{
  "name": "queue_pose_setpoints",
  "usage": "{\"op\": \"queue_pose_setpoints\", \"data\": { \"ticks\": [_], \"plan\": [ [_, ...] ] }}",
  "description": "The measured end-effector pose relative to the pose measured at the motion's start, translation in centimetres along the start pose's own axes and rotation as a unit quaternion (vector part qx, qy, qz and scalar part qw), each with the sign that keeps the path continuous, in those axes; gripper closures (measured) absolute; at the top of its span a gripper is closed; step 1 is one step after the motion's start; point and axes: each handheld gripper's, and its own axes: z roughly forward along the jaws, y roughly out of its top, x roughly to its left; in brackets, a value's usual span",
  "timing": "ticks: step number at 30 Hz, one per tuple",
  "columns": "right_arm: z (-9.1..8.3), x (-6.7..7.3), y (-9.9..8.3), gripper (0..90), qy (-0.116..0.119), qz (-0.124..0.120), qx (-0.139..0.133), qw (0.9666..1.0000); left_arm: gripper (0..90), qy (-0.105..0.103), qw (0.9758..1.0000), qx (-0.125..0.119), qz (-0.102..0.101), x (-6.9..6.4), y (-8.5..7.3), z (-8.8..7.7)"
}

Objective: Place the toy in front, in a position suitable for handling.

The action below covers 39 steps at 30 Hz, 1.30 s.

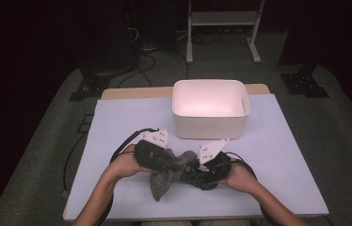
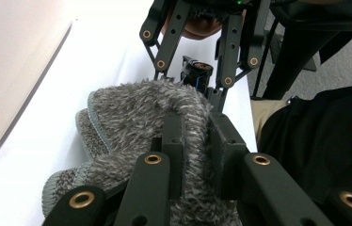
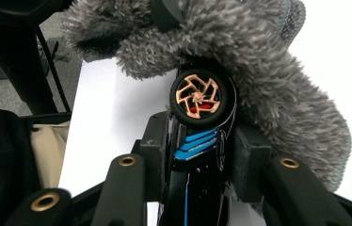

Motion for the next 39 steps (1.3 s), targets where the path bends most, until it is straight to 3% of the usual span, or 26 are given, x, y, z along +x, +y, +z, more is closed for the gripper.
{"op": "queue_pose_setpoints", "data": {
  "ticks": [8,13,19,28,39],
  "plan": [
    [-1.0,0.8,-0.2,61.9,-0.008,-0.019,0.007,0.9998,78.1,-0.013,0.9998,0.001,0.017,-0.4,0.7,0.1],
    [-1.5,1.2,-0.2,61.9,-0.013,-0.029,0.013,0.9994,78.1,-0.008,0.9999,-0.001,0.01,-0.5,0.3,-0.1],
    [-2.6,1.2,-0.5,61.7,-0.01,-0.024,0.012,0.9996,78.1,-0.005,0.9998,0.019,0.01,-0.5,-0.2,0.3],
    [-3.3,1.1,-1.0,62.3,-0.011,-0.022,-0.007,0.9997,78.3,-0.015,0.9997,0.012,0.012,-0.7,0.4,0.6],
    [-2.6,0.9,0.0,62.9,0.01,-0.022,-0.034,0.9991,78.3,-0.002,0.9995,0.017,0.025,-1.6,1.3,-0.9]
  ]
}}
